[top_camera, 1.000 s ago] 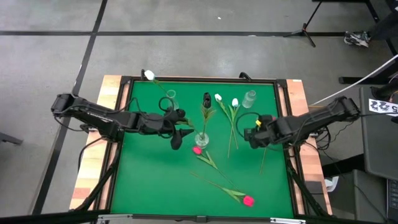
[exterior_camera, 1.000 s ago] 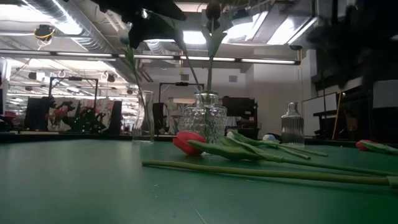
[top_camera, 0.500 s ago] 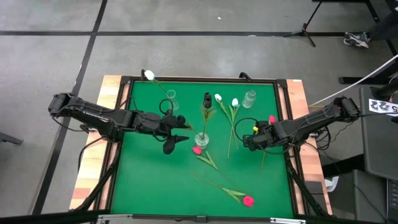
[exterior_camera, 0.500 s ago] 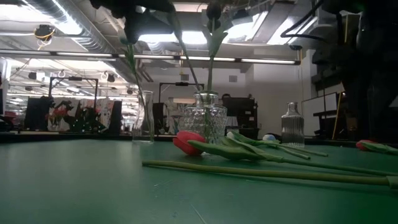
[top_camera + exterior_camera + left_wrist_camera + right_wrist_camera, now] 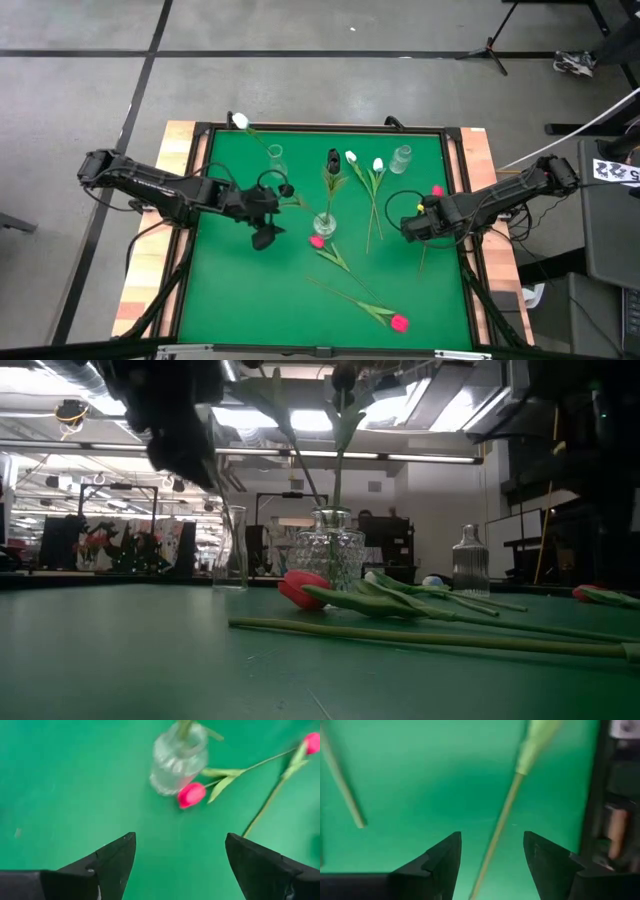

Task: Sort flowers into vase by color
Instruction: Put the top pink tulip into the top right transparent vase

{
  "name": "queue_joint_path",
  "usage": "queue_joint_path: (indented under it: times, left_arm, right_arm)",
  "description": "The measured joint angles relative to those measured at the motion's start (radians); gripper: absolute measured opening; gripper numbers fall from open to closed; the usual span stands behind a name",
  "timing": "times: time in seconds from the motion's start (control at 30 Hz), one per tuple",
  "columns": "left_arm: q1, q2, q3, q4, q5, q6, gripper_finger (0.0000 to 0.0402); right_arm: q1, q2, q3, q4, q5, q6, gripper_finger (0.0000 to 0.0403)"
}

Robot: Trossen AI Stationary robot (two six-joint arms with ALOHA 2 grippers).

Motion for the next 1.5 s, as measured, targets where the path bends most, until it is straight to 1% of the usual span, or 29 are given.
queue_joint_path:
  times: [0.1,0.27,0.4,0.57,0.77,0.83,0.93,1.03,1.2,1.23,1.27,1.4,1.5]
  left_arm:
    - [-0.002,0.000,0.000,-0.050,-0.003,-0.040,0.0300]
    - [-0.014,0.000,0.000,-0.078,-0.005,-0.055,0.0301]
    - [-0.021,0.000,0.000,-0.077,-0.007,-0.056,0.0300]
    - [-0.022,0.000,0.000,-0.084,-0.011,-0.058,0.0302]
    - [-0.022,0.001,0.000,-0.117,-0.013,-0.072,0.0301]
    - [-0.022,0.001,0.000,-0.124,-0.013,-0.073,0.0301]
    - [-0.022,0.001,0.000,-0.124,-0.013,-0.084,0.0301]
    - [-0.022,0.001,0.000,-0.124,-0.013,-0.098,0.0301]
    - [-0.022,0.001,0.000,-0.124,-0.013,-0.105,0.0300]
    - [-0.022,0.001,0.000,-0.124,-0.013,-0.105,0.0300]
    - [-0.022,0.001,0.000,-0.124,-0.013,-0.107,0.0300]
    - [-0.022,0.001,0.000,-0.124,-0.013,-0.129,0.0300]
    - [-0.022,-0.004,-0.001,-0.123,-0.012,-0.136,0.0300]
  right_arm:
    - [0.000,0.000,-0.001,-0.051,-0.017,0.031,0.0216]
    - [0.000,0.000,-0.035,-0.028,-0.016,0.077,0.0216]
    - [0.000,0.000,-0.115,0.067,-0.054,0.100,0.0216]
    - [0.000,0.000,-0.216,0.192,-0.050,0.146,0.0216]
    - [0.000,-0.002,-0.285,0.286,-0.059,0.160,0.0212]
    - [0.000,-0.004,-0.301,0.309,-0.059,0.163,0.0199]
    - [0.000,-0.003,-0.308,0.326,-0.058,0.164,0.0165]
    - [-0.001,-0.003,-0.309,0.335,-0.056,0.146,0.0117]
    - [-0.001,-0.002,-0.310,0.346,-0.049,0.101,0.0025]
    - [-0.001,-0.002,-0.310,0.346,-0.048,0.089,0.0014]
    - [0.000,-0.002,-0.310,0.346,-0.047,0.085,0.0009]
    - [0.000,-0.002,-0.311,0.349,-0.045,0.082,0.0020]
    - [0.001,0.000,-0.288,0.354,0.000,0.058,0.0007]
